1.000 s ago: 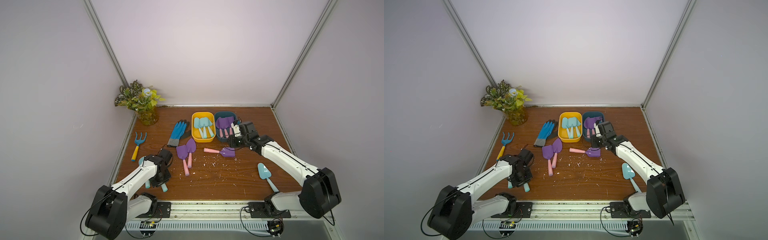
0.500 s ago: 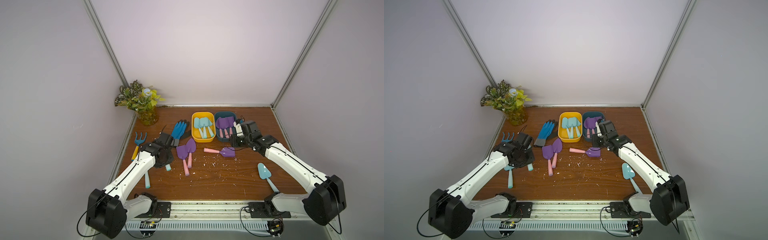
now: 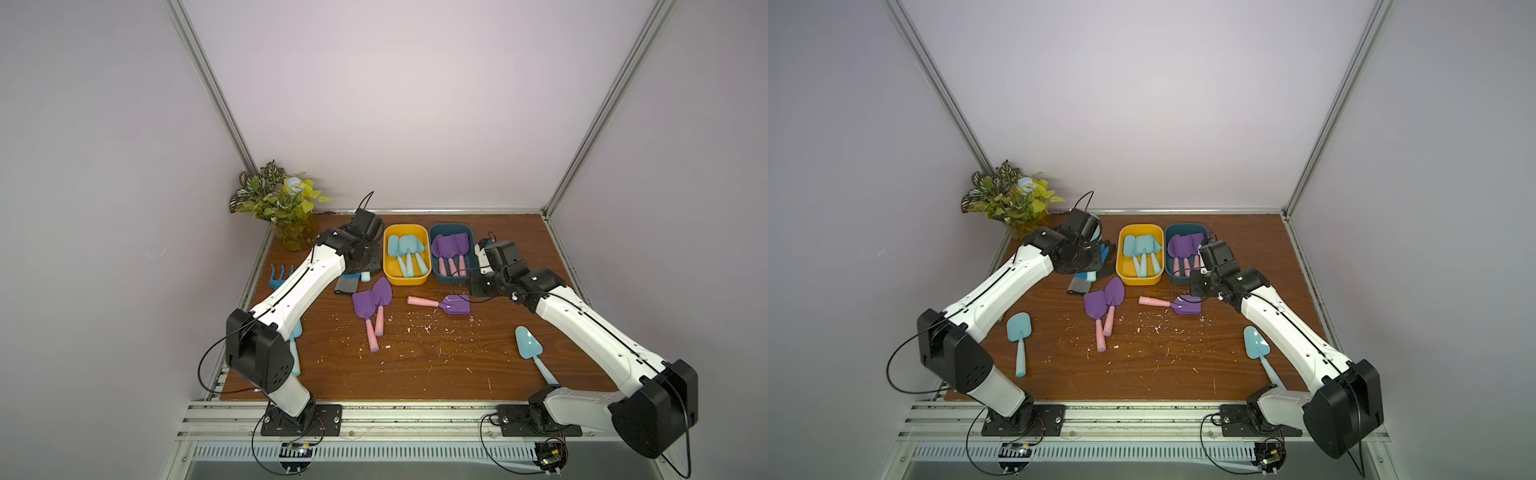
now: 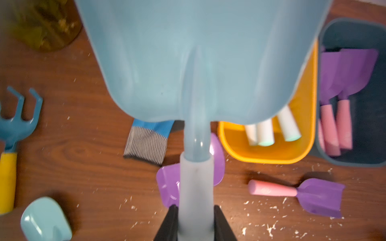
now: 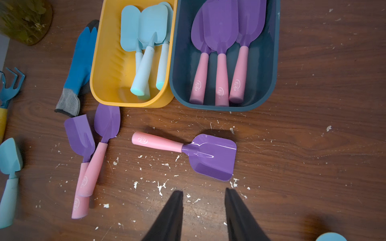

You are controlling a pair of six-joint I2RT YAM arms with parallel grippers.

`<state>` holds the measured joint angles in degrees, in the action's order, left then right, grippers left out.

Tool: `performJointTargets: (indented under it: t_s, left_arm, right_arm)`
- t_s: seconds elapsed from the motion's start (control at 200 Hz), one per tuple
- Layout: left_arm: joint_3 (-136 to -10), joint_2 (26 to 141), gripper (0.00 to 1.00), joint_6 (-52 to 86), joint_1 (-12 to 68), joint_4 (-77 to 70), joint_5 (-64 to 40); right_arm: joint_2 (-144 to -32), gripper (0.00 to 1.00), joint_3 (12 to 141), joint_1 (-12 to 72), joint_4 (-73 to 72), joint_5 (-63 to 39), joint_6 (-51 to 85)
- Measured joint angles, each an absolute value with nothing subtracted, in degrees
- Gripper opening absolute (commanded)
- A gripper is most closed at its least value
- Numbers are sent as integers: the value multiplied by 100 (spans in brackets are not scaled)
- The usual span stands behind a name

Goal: Sort the small shovels by color and place them into the storage box
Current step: Pick up the shovel from the center of the board, then place the shovel in the storage box.

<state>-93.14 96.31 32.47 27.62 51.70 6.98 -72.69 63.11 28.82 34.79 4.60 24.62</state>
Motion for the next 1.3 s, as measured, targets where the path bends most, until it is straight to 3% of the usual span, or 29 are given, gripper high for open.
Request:
performJointTargets:
  t_s: [0.24, 0.515, 1.296]
  left_arm:
    - [-10770, 11085, 0, 2547, 2812, 5118, 388]
    - [-11469, 12311, 0, 2174, 2936, 5140, 255]
    - [-12199, 13362, 0, 2117, 3081, 5148, 327]
  right_arm:
    - [-7166, 39, 6346, 2882, 3717, 499, 2512]
    - [-7089, 39, 6366, 2882, 3763, 572, 2512]
    - [-6829, 39, 6040, 2882, 3704, 548, 2510]
